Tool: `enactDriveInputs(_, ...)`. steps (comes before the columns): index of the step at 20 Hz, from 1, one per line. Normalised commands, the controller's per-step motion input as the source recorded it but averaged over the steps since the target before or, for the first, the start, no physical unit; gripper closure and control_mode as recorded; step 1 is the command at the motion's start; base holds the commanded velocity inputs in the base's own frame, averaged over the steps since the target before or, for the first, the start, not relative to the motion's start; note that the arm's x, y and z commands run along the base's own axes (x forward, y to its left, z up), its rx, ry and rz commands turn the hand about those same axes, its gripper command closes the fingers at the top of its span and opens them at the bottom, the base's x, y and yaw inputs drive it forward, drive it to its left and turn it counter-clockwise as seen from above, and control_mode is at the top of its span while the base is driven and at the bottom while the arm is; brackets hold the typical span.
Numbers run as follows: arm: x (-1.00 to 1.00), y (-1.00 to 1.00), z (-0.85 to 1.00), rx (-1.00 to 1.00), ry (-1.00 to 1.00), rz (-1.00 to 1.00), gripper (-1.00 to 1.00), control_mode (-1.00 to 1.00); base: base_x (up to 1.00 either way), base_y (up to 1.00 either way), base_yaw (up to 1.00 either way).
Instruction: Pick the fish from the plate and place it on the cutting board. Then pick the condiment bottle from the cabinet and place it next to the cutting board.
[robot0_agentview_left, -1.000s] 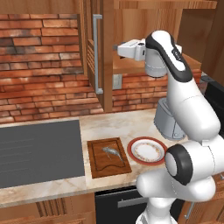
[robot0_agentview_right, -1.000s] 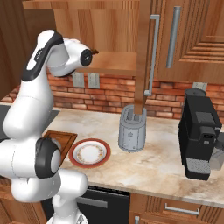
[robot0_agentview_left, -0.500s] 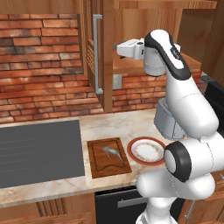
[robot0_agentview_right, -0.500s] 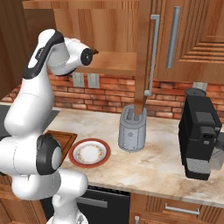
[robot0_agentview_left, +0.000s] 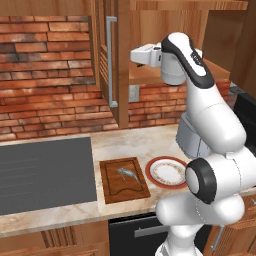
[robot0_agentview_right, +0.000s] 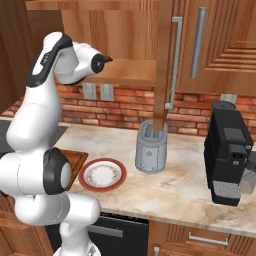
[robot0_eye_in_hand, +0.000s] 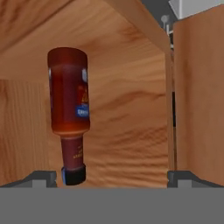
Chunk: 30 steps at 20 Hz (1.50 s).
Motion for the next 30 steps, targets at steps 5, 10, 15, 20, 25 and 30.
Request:
enactDriveInputs(5,0.15,0.06,0.00,0.00,0.00,0.00,-1.00,-1.00,0.00,0.00,0.00)
enactDriveInputs(10,0.16,0.02,0.00,0.00,0.00,0.00,-1.00,-1.00,0.00,0.00,0.00)
enactDriveInputs(15,0.13,0.00,0.00,0.00,0.00,0.00,-1.00,-1.00,0.00,0.00,0.00)
enactDriveInputs(20,0.09,0.01,0.00,0.00,0.00,0.00,-1.00,-1.00,0.00,0.00,0.00)
enactDriveInputs(25,0.02,0.06,0.00,0.00,0.00,0.00,-1.00,-1.00,0.00,0.00,0.00)
enactDriveInputs(30,0.00,0.08,0.00,0.00,0.00,0.00,-1.00,-1.00,0.00,0.00,0.00)
